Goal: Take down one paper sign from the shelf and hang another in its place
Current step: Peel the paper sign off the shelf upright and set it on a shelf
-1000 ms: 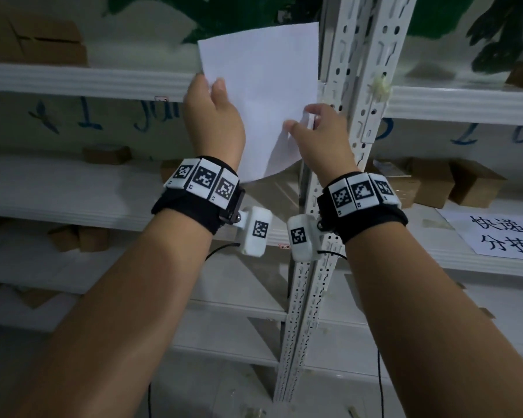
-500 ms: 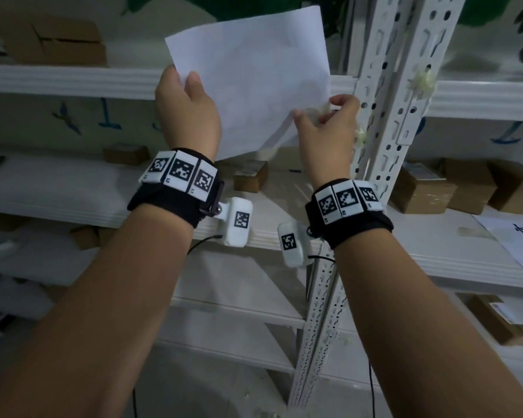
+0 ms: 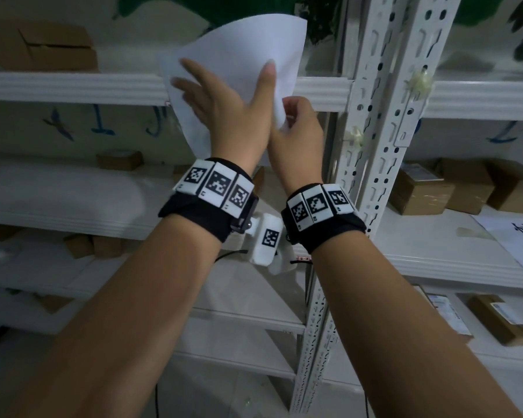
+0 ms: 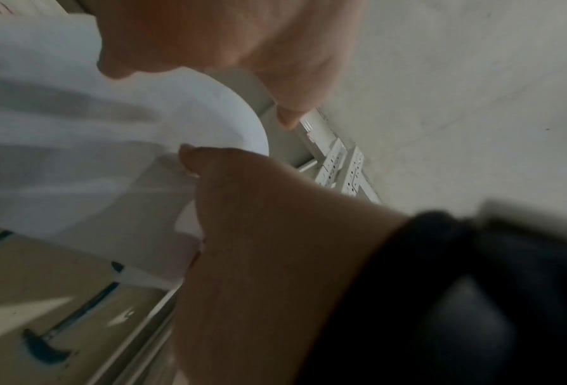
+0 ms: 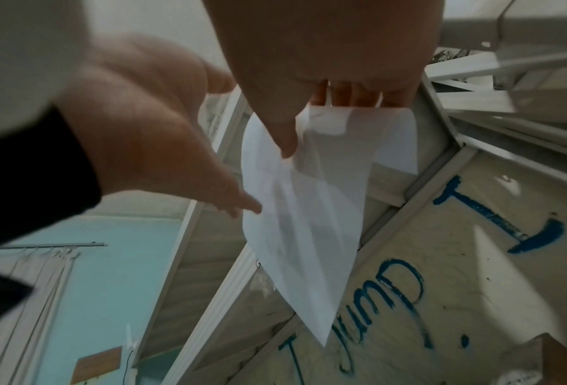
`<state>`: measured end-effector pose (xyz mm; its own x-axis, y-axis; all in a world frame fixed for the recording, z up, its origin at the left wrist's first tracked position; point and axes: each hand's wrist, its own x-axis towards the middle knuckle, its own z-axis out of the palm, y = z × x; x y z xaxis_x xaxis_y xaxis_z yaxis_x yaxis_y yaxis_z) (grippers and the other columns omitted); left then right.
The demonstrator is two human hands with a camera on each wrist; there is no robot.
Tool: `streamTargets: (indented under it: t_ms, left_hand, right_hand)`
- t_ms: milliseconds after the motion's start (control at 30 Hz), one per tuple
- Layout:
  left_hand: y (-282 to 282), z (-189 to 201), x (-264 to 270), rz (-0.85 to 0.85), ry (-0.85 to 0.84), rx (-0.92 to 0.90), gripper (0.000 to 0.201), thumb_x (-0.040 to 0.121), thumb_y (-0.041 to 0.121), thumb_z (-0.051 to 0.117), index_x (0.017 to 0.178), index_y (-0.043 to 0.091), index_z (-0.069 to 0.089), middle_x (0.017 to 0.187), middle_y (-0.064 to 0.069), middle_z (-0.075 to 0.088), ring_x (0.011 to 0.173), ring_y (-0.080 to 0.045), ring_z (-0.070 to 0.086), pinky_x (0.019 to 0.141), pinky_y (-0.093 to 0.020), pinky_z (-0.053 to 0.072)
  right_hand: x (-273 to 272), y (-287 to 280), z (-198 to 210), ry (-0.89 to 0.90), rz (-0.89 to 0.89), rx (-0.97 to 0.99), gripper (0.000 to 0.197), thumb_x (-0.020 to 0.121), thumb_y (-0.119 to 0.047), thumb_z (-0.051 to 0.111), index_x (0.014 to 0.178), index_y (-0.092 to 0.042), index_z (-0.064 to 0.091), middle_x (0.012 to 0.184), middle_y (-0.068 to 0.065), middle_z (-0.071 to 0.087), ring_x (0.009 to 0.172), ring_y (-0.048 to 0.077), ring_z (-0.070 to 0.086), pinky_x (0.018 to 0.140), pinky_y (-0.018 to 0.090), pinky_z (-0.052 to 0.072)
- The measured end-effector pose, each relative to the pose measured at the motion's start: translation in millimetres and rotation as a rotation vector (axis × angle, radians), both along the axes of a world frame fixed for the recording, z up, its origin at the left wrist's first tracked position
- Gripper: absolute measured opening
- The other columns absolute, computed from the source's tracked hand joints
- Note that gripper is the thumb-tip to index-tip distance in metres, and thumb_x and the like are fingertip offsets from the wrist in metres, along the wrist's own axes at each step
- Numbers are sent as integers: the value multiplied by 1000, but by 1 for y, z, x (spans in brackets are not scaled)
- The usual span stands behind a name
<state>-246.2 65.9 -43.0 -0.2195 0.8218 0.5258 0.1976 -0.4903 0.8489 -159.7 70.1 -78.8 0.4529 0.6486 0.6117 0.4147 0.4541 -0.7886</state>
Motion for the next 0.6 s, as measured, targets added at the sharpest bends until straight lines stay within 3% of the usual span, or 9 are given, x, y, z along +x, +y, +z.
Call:
streamTargets:
  t_ms: [100, 167, 267, 367, 467, 533, 600]
  left_hand:
    - [1, 1, 8, -97, 102, -42, 120, 93, 59, 74, 169, 15, -9, 178, -12, -16, 166, -30, -3, 135, -48, 11]
    - [5, 3, 12, -65, 134, -22, 112, 91, 51, 79, 169, 12, 9, 177, -13, 9, 164, -31, 16, 134, -48, 22]
    - [15, 5, 14, 45, 155, 52, 82, 91, 35, 81, 156, 13, 37, 158, -8, 43, 146, -27, 45, 121, -41, 43]
    - [23, 4, 16, 86, 142, 83, 61, 90, 25, 81, 143, 16, 52, 138, -2, 61, 125, -20, 62, 107, -35, 55]
    - [29, 0, 17, 115, 123, 109, 37, 91, 15, 78, 126, 15, 64, 113, 4, 69, 102, -13, 69, 91, -28, 61]
    - [34, -1, 14, 132, 130, 126, 26, 92, 11, 74, 117, 13, 69, 105, 5, 69, 95, -13, 70, 87, -27, 61]
    - [38, -2, 11, 146, 152, 151, 21, 91, 10, 71, 112, 12, 71, 101, 5, 70, 92, -13, 70, 84, -27, 60]
  right_hand:
    - [3, -1, 0, 13, 40, 17, 24, 99, -14, 68, 123, -11, 68, 121, 2, 74, 111, 14, 69, 92, 19, 54]
    - [6, 2, -2, 7, 75, 6, 20, 98, -12, 67, 118, -10, 69, 116, 3, 76, 108, 14, 71, 91, 25, 58]
    - [11, 4, -4, -39, 139, -44, 39, 91, -14, 76, 130, -13, 68, 126, 2, 74, 118, 14, 70, 104, 38, 61]
    - [21, 1, -3, -123, 204, -106, 63, 87, -16, 82, 146, -12, 61, 143, 4, 69, 131, 15, 65, 114, 37, 55]
    - [32, -4, -1, -181, 310, -143, 66, 88, -12, 81, 150, -13, 59, 150, 5, 65, 140, 16, 60, 120, 34, 48]
    - [39, -1, 3, -107, 299, -131, 51, 95, -9, 72, 145, -9, 64, 144, 9, 70, 132, 15, 66, 115, 31, 50]
    - [42, 6, 7, -37, 209, -73, 24, 96, -6, 59, 112, -2, 75, 107, 19, 77, 93, 21, 71, 88, 33, 55]
